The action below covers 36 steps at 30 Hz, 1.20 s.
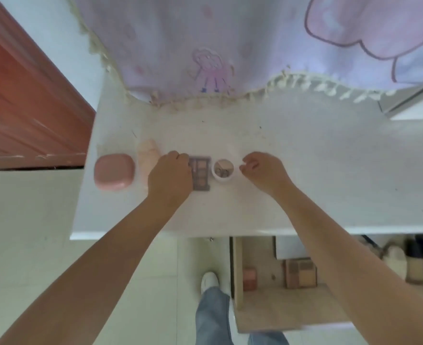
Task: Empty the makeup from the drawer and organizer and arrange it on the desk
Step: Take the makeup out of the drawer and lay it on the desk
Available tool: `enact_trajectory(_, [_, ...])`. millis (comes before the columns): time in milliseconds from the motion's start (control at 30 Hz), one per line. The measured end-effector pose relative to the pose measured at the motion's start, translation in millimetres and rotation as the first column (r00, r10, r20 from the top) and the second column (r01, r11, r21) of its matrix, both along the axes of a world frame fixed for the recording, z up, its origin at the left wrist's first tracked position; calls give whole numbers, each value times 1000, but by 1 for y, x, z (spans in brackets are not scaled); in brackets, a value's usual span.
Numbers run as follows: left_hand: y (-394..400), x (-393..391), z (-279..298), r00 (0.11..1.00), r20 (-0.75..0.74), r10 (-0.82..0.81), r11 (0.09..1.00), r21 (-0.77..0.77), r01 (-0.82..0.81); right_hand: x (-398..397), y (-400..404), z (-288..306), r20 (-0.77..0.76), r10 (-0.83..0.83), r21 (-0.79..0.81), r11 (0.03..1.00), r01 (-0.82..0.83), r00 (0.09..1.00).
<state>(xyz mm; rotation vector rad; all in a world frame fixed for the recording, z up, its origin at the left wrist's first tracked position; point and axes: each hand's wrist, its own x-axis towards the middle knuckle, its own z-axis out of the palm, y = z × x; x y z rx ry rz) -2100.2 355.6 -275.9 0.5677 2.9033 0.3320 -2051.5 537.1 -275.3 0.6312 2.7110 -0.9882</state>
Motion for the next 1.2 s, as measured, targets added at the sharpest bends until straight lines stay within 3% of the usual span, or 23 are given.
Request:
enact_trajectory(133, [16, 59, -16, 951, -231, -205, 960, 141, 241, 64, 30, -4, -228, 97, 124, 990, -69, 969])
enact_trajectory(233, [43, 115, -31, 923, -257, -287, 912, 220, 346, 122, 62, -23, -278, 226, 276, 950, -148, 934])
enact_trajectory(367, [82, 188, -59, 932, -156, -328, 897, 257, 359, 199, 102, -47, -379, 272, 333, 932, -143, 885])
enact_trajectory(433, [101, 217, -67, 931, 90, -355, 933, 105, 345, 234, 115, -61, -380, 317, 330, 924, -192, 869])
enact_trajectory(467, [108, 228, -74, 925, 214, -314, 946, -12, 324, 248, 119, -69, -347, 333, 315, 922, -226, 877])
enact_trajectory(567, [120, 246, -94, 910, 402, -96, 934, -280, 222, 267, 131, -101, -154, 407, 258, 896, -361, 900])
enact_trajectory(633, [122, 247, -105, 914, 405, -5, 914, -368, 168, 262, 135, -120, -23, 430, 215, 884, -416, 902])
enact_trajectory(733, [121, 242, -116, 915, 398, 72, 887, -446, 124, 239, 131, -140, 42, 465, 262, 849, -459, 884])
enact_trajectory(900, [120, 237, -131, 900, 435, 35, 822, -524, 221, 202, 117, -152, 184, 442, 363, 799, -479, 878])
enact_trajectory(1000, [115, 237, -137, 906, 423, -12, 792, -549, 267, 197, 111, -150, 184, 411, 499, 743, -445, 893])
enact_trajectory(1067, [113, 235, -137, 900, 433, -46, 781, -547, 302, 195, 110, -148, 176, 451, 451, 754, -479, 875])
enact_trajectory(1200, [108, 231, -116, 891, 439, -116, 825, -457, 333, 202, 109, -121, 146, 515, 518, 687, -509, 845])
